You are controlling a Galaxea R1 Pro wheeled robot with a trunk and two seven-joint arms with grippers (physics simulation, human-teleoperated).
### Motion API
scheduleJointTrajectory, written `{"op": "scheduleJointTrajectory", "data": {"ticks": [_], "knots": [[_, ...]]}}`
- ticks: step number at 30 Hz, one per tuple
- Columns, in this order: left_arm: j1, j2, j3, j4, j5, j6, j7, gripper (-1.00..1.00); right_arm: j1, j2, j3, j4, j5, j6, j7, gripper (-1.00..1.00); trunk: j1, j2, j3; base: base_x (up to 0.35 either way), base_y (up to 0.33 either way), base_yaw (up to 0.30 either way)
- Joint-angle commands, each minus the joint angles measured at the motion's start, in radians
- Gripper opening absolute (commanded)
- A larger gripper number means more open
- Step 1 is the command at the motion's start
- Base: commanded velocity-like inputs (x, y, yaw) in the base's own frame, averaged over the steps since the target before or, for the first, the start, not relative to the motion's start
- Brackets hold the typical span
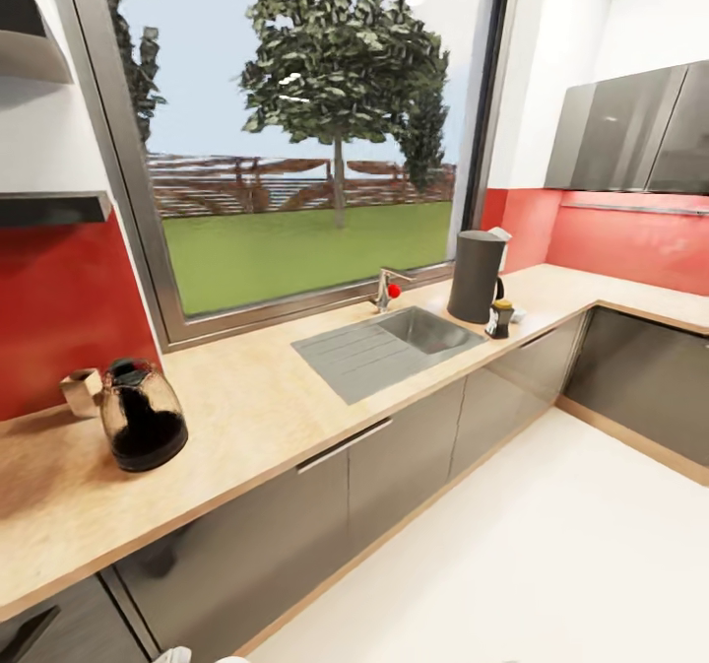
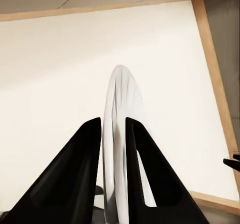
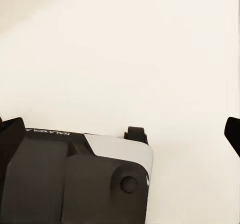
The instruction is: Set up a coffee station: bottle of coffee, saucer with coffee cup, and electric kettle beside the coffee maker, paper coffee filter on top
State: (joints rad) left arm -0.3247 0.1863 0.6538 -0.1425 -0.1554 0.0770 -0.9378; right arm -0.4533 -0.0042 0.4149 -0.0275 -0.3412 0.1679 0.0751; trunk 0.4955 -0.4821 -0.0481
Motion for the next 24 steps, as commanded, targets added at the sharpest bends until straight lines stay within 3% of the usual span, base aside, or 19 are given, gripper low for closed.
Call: {"op": "scheduleJointTrajectory", "data": {"ticks": [1,12,24], "knots": [[-0.001,-0.001,0.009,-0.002,-0.009,0.006,0.001,-1.0,-0.001,0.0,0.008,-0.002,-0.009,0.005,0.002,1.0,0.001,-0.002,-0.002,0.0,0.0,-0.264],[-0.001,-0.004,0.009,-0.001,-0.01,0.006,0.003,-1.0,-0.001,0.0,0.008,-0.002,-0.009,0.005,0.003,1.0,0.001,-0.002,0.002,0.0,-0.004,-0.264],[0.0,-0.004,0.007,-0.002,-0.011,0.006,0.004,-1.0,0.004,0.0,0.008,-0.002,-0.01,0.005,0.002,1.0,0.001,-0.002,0.004,0.143,-0.162,-0.264]]}}
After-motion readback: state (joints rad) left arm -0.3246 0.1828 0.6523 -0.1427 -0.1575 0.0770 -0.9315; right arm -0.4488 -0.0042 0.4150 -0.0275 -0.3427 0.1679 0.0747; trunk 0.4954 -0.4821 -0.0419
